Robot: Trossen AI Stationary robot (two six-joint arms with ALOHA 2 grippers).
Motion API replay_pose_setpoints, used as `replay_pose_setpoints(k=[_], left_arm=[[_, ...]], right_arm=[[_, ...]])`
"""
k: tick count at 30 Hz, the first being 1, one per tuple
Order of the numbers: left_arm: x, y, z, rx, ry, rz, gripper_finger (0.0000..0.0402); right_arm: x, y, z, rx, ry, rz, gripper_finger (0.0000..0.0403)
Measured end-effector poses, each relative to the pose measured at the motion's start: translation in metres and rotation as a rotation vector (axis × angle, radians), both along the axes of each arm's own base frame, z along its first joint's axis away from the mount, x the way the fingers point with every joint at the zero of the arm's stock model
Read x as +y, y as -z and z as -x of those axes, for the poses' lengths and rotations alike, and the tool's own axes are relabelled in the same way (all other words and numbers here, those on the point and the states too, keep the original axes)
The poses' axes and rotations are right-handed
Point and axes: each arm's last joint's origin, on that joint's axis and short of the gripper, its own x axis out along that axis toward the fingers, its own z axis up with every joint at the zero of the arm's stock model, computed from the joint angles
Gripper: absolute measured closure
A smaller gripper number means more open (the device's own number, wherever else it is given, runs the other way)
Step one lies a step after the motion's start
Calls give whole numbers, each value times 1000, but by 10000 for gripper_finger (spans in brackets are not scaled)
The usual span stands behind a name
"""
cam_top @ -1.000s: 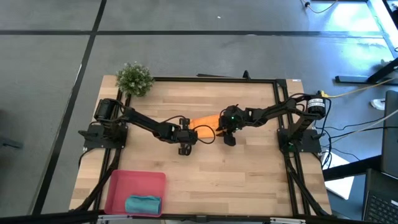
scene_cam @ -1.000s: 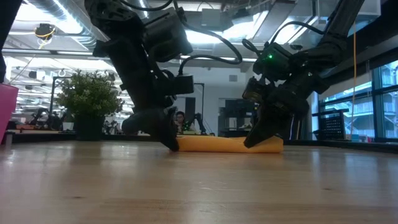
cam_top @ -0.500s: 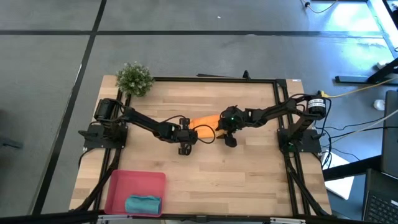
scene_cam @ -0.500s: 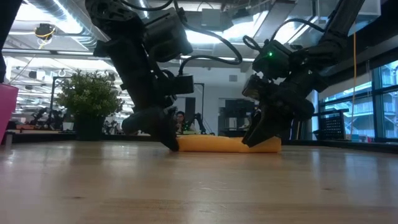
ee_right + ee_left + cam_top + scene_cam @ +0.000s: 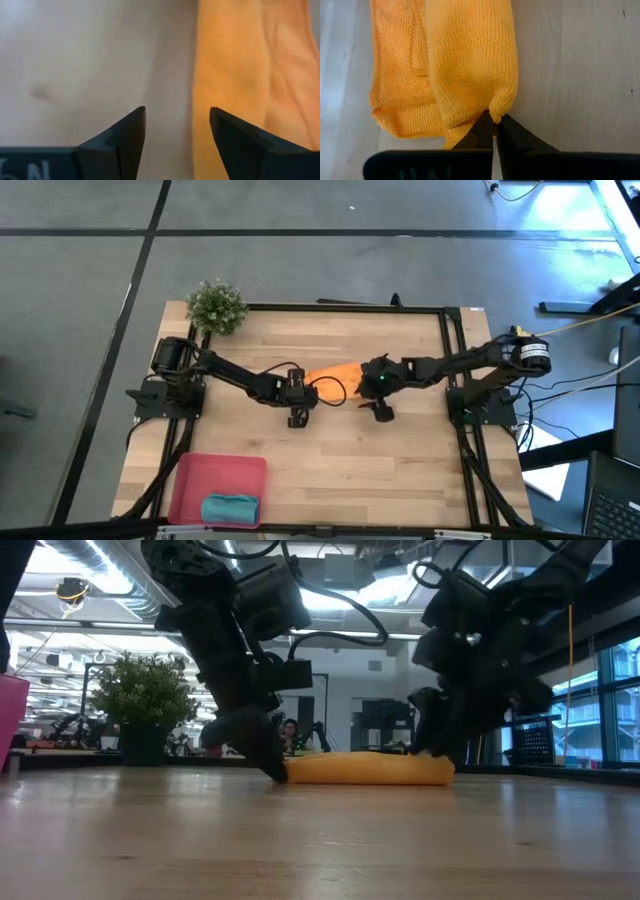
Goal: Roll microfiber towels into tight, uniform cylinder then place into a basket
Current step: Roll the orange microfiber towel
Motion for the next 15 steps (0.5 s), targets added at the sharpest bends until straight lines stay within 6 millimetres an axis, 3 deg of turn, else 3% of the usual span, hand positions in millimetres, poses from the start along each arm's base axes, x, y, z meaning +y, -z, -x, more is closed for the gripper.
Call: replay_pose_setpoints(k=[8,15], left_arm=[[0,0,0,-1,3,11,402],[0,0,0,-1,3,11,402]], right_arm=[[3,6,3,49,141,256,183],[6,19,3,106,102,239,179]])
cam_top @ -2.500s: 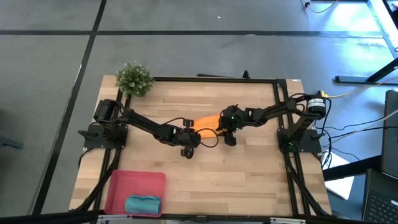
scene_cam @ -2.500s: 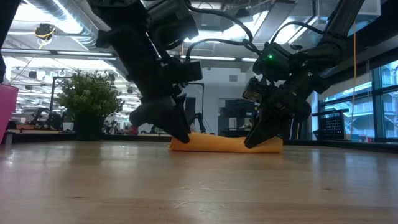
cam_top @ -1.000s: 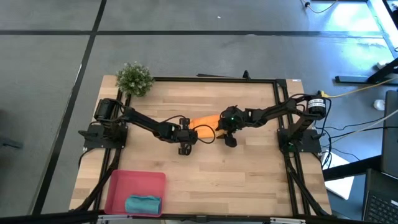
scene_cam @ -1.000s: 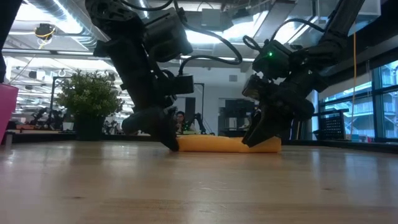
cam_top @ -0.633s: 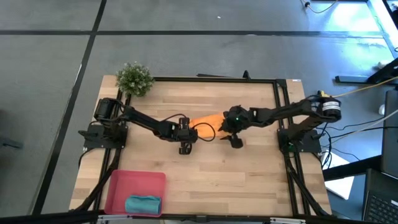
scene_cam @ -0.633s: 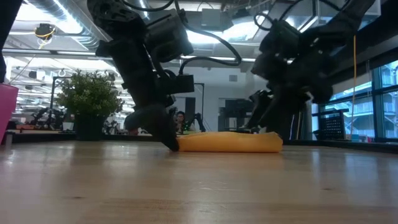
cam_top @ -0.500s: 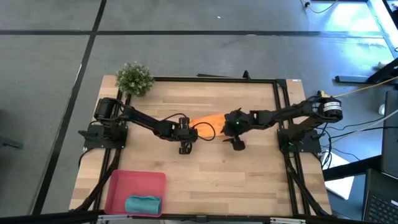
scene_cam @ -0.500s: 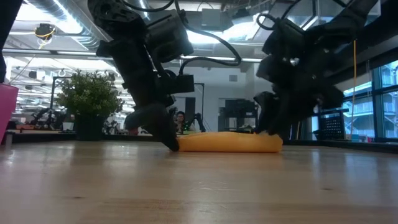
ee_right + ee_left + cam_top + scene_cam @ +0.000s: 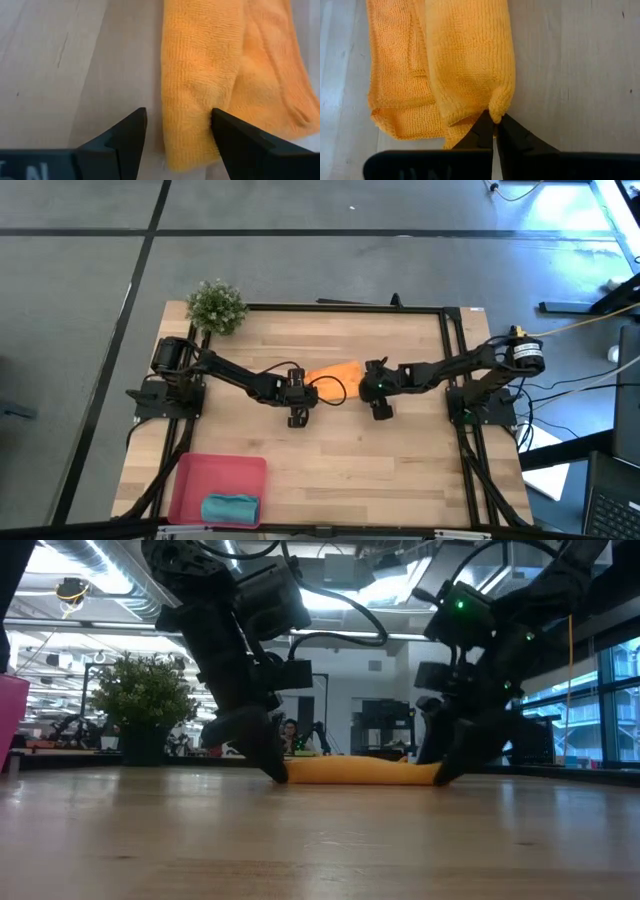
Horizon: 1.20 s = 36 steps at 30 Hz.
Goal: Roll microfiber towels into tight, uniform cylinder then place into a basket
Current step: Roll the orange microfiber towel
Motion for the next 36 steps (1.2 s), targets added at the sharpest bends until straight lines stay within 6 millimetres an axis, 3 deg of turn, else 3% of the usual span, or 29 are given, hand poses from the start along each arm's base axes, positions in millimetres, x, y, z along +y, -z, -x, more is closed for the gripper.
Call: replay_pose_setpoints(k=[18,23,31,36], left_arm=[[0,0,0,-1,0,1,401],[0,0,0,-1,0,1,401],[0,0,0,0,2,3,401],[0,-2,-1,7,11,24,401]], right_arm=[[1,5,-4,-9,75,38,186],[0,7,-4,-12,111,43,237],[0,13,-9,-25,96,44,382],[-1,11,-11,-20,79,29,384]])
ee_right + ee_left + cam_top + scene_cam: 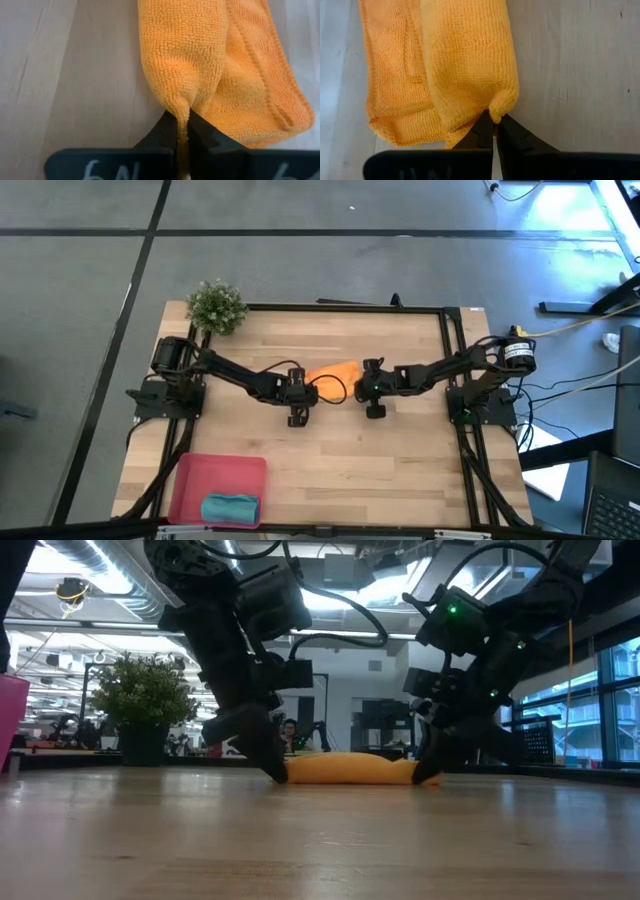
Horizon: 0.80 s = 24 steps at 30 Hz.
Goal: Roll microfiber towels into tight, uniform cylinder then place into a basket
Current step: Roll the orange microfiber towel
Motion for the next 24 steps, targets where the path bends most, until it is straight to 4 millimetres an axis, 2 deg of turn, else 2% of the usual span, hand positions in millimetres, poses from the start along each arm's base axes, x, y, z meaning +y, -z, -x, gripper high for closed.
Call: replay_pose_setpoints(k=[9,12,18,24], left_arm=[[-2,-24,-8,65,45,120,401],[4,-36,-13,20,1,154,401],[18,-44,-20,-36,-131,207,401],[23,-46,-16,38,-99,517,401]], right_arm=[[2,-4,-3,23,-32,-56,391],[2,-3,-3,24,-30,-65,391],[2,-3,-3,28,-27,-70,391],[2,-3,-2,36,-28,-70,391]])
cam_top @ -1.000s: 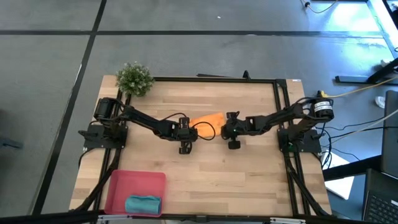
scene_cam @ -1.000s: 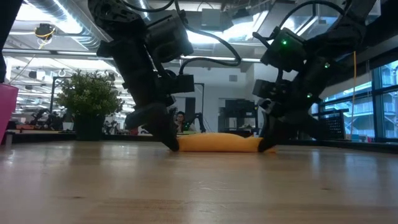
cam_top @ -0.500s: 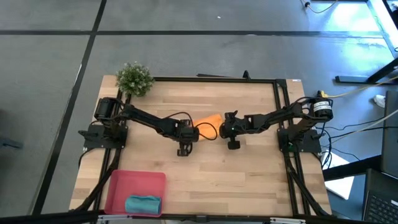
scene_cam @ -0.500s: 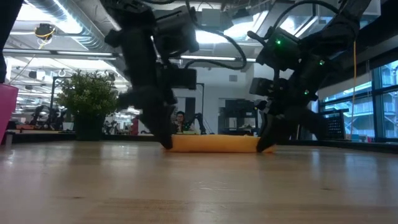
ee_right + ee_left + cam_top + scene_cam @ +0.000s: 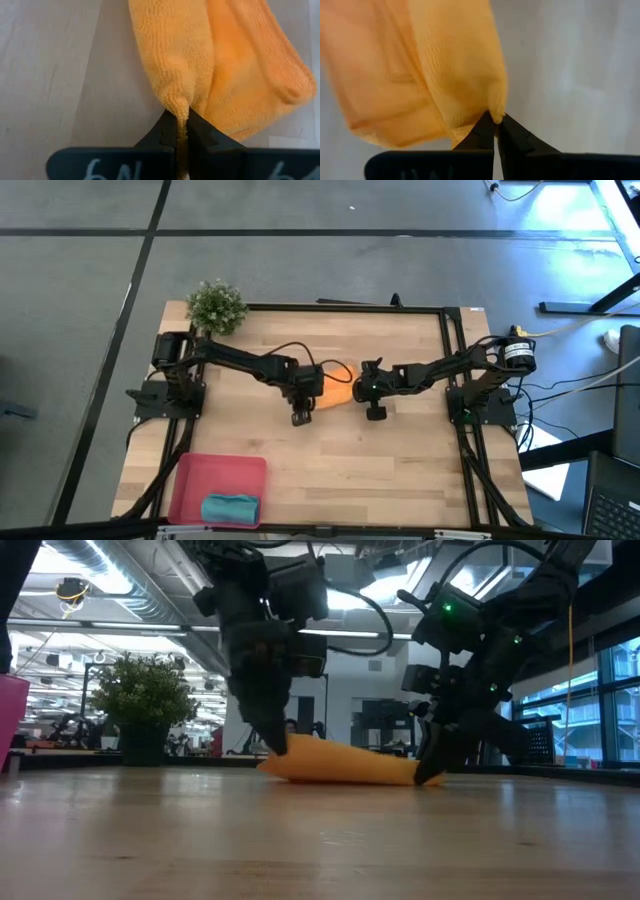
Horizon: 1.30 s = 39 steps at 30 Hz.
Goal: Roll microfiber towels into tight, uniform cylinder then place into a basket
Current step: Roll the orange microfiber towel
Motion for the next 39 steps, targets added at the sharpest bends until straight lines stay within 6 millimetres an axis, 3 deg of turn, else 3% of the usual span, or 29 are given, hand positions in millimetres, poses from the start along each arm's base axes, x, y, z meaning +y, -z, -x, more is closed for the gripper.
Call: replay_pose_setpoints(k=[4,17,22,29,39], left_arm=[[2,1,3,42,-28,31,401],[28,-1,1,7,-197,-126,401],[33,0,4,34,-197,43,401],[22,1,9,102,-118,148,401],[30,8,9,127,-204,92,401]], right_arm=[[1,0,0,0,-7,-4,391],[1,0,0,1,-12,-14,391],[1,0,0,1,-12,-14,391],[1,0,0,0,-14,-17,391],[1,0,0,-4,-21,-27,391]])
